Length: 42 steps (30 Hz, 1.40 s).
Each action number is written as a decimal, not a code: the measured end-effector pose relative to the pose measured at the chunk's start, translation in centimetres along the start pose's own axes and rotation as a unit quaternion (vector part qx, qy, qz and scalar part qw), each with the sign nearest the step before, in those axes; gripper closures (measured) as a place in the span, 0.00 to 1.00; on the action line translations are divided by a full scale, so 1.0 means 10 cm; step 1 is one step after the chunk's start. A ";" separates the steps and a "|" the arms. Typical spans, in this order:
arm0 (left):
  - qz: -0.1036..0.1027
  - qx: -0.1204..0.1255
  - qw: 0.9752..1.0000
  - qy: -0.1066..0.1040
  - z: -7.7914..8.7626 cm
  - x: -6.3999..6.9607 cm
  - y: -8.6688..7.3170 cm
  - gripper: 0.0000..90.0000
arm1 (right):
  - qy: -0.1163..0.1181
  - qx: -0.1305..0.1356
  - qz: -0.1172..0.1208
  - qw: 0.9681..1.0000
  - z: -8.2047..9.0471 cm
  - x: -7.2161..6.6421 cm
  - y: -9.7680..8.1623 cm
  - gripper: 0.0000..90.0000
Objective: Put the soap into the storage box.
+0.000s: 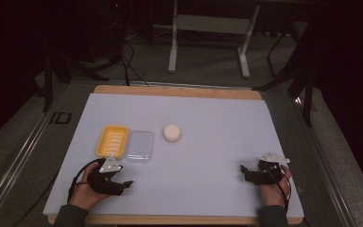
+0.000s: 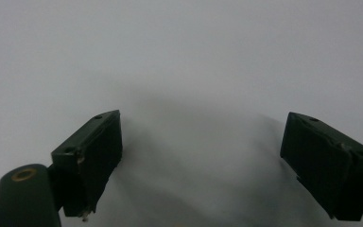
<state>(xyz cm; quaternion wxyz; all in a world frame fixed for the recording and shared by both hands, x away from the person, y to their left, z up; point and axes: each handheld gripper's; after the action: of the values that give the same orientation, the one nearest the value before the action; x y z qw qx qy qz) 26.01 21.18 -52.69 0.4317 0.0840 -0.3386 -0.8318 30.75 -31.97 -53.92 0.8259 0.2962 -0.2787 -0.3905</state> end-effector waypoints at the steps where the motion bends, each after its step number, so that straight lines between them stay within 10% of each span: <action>1: 0.000 0.000 1.000 0.000 0.00 0.00 0.00 0.34 | -0.002 0.000 0.004 1.000 0.00 -0.01 0.00 0.15; 30: -0.094 -0.029 0.995 -0.004 0.08 0.07 0.48 0.33 | -0.011 0.026 0.027 0.999 0.05 -0.06 -0.02 0.16; 42: -0.094 -0.014 0.995 -0.009 0.06 0.06 0.68 0.32 | -0.014 0.031 0.031 0.999 0.06 -0.07 -0.02 0.16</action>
<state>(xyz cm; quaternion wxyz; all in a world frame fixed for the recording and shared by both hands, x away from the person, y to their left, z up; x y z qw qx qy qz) 29.84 18.35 -47.81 0.3496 0.1017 -0.3211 -0.8742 29.84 -31.70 -53.82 0.8241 0.3075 -0.3109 -0.3601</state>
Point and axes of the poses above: each handheld gripper's, and its own axes: z roughly backward along the jaws, y roughly out of its top, x roughly to its right, and after that the axes turned 13 degrees about z, right-handed
